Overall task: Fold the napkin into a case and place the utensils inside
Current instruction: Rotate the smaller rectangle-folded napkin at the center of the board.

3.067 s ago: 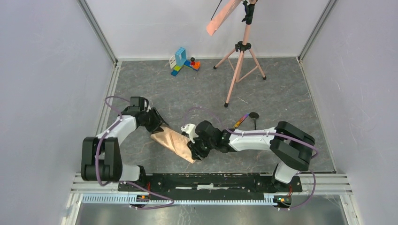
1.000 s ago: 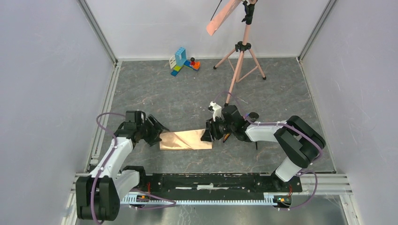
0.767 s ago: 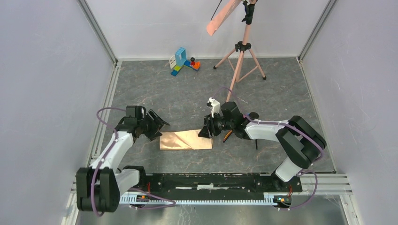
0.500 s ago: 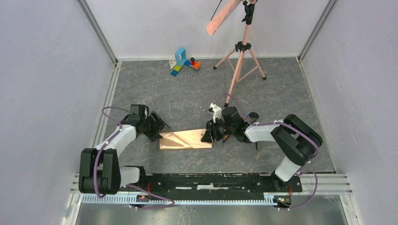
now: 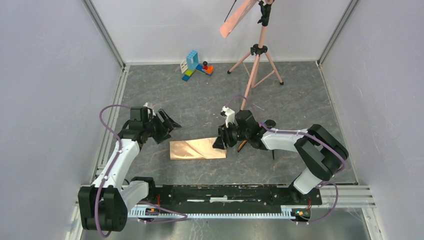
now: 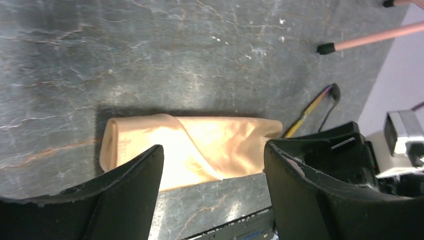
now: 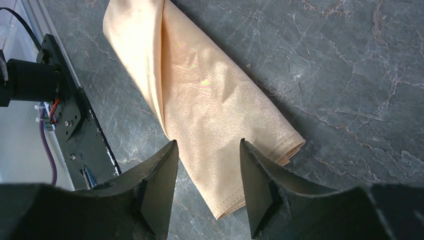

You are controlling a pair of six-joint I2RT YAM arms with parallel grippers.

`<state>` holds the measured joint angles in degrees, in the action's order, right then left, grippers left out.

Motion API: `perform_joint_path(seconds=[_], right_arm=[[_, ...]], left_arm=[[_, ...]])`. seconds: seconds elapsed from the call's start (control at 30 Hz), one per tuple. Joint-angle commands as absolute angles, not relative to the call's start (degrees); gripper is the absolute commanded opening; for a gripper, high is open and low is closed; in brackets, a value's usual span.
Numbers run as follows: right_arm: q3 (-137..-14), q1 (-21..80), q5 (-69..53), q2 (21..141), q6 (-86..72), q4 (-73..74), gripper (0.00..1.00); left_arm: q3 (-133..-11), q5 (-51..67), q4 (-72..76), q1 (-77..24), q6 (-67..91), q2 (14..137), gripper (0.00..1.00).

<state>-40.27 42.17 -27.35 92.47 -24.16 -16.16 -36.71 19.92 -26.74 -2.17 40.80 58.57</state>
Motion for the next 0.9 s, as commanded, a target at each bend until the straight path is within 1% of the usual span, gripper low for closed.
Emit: perform_joint_path(seconds=[0.0, 0.1, 0.27, 0.4, 0.5, 0.63, 0.77, 0.83, 0.87], right_arm=[[-38.46, 43.68, -26.46, 92.82, -25.11, -18.5, 0.55], [-36.18, 46.09, -25.3, 92.9, -26.68, -20.62, 0.55], [-37.81, 48.3, -23.52, 92.62, -25.42, -17.25, 0.56], [-40.48, 47.16, -19.75, 87.29, -22.37, -9.29, 0.63], [-39.63, 44.54, -19.23, 84.3, -22.46, -6.51, 0.68], [-38.18, 41.3, -19.41, 84.34, -21.92, -5.14, 0.72], [-36.7, 39.22, -20.92, 86.76, -22.75, -8.35, 0.71], [-36.84, 39.02, -21.98, 88.62, -22.81, -10.32, 0.66], [-36.94, 39.14, -22.65, 89.35, -22.77, -11.87, 0.6]], left_arm=[[-40.44, 27.33, -26.83, -2.36, 36.98, 57.35, 0.8], [-41.87, 29.57, -27.38, -2.39, 36.42, 56.32, 0.81], [-43.78, 32.3, -28.52, -2.49, 36.16, 55.13, 0.81], [-46.05, 32.2, -32.1, -2.53, 34.07, 53.36, 0.81], [-47.6, 31.97, -34.25, -2.51, 32.51, 52.11, 0.82], [-48.51, 33.46, -34.91, -2.47, 31.78, 51.74, 0.82], [-48.43, 34.9, -34.98, -2.49, 31.73, 51.42, 0.82], [-48.25, 35.47, -35.01, -2.47, 31.64, 51.07, 0.82], [-48.19, 35.63, -35.28, -2.47, 31.47, 50.83, 0.82]])
